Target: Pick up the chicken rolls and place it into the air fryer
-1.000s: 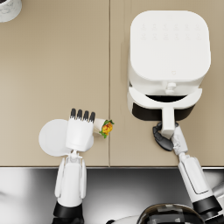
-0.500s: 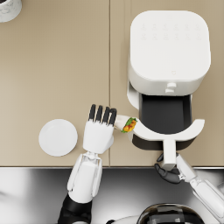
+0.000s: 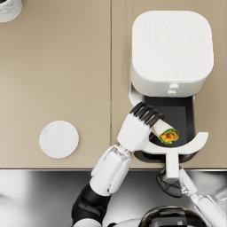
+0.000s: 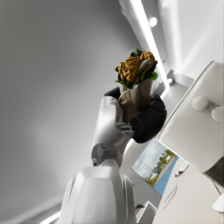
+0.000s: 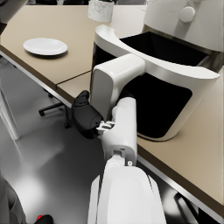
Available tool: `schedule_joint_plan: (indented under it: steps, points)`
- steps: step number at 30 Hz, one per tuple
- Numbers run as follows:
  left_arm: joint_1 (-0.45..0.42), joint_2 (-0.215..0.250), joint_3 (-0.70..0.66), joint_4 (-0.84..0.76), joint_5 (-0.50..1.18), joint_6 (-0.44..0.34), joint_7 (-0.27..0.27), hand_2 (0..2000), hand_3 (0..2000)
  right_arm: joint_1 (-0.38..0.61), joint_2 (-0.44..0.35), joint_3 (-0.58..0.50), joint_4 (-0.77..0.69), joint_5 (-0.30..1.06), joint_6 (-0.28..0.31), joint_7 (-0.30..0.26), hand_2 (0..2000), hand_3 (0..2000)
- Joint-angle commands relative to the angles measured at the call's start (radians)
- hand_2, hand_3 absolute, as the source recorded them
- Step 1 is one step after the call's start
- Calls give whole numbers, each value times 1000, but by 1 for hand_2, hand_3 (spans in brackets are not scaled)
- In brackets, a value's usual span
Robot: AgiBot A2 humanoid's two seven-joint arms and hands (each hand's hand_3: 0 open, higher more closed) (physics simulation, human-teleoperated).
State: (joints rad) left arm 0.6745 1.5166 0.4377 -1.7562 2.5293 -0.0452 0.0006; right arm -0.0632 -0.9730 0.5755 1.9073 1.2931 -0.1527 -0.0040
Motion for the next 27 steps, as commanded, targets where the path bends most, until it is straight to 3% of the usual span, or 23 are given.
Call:
schedule_joint_plan:
  steps: [1,2,6,7,8,12,15,18,23,27]
  points:
    - [199,-123,241,107,-8,0,0,2000,2000,26,-64,243,117,0,29,0,2000,2000]
    - [110,23,96,128,-15,3,0,2000,2000,30,-70,249,114,0,54,0,2000,2000]
    - [121,35,105,178,-25,2,-1,2000,2000,33,-64,256,120,0,153,-2,2000,2000]
    - [122,39,114,195,-26,2,-1,639,1673,34,-60,262,119,0,171,-2,2000,2000]
    - [117,36,103,189,-26,14,0,0,1347,36,-63,265,121,0,186,-3,2000,2000]
    - [69,11,67,159,-28,17,1,0,40,37,-46,273,129,0,253,-8,2000,2000]
    - [-34,-59,-18,54,-28,30,0,0,0,35,-28,264,142,0,354,-9,2000,2000]
    - [-151,-120,-169,-64,-28,39,0,0,0,39,-27,261,134,-1,387,-1,2000,2000]
    - [-241,-129,-389,-192,-28,44,0,0,0,63,-70,246,100,0,414,-1,2000,2000]
    - [-269,-127,-465,-207,-29,44,0,0,0,99,-140,167,53,-1,439,2,2000,2000]
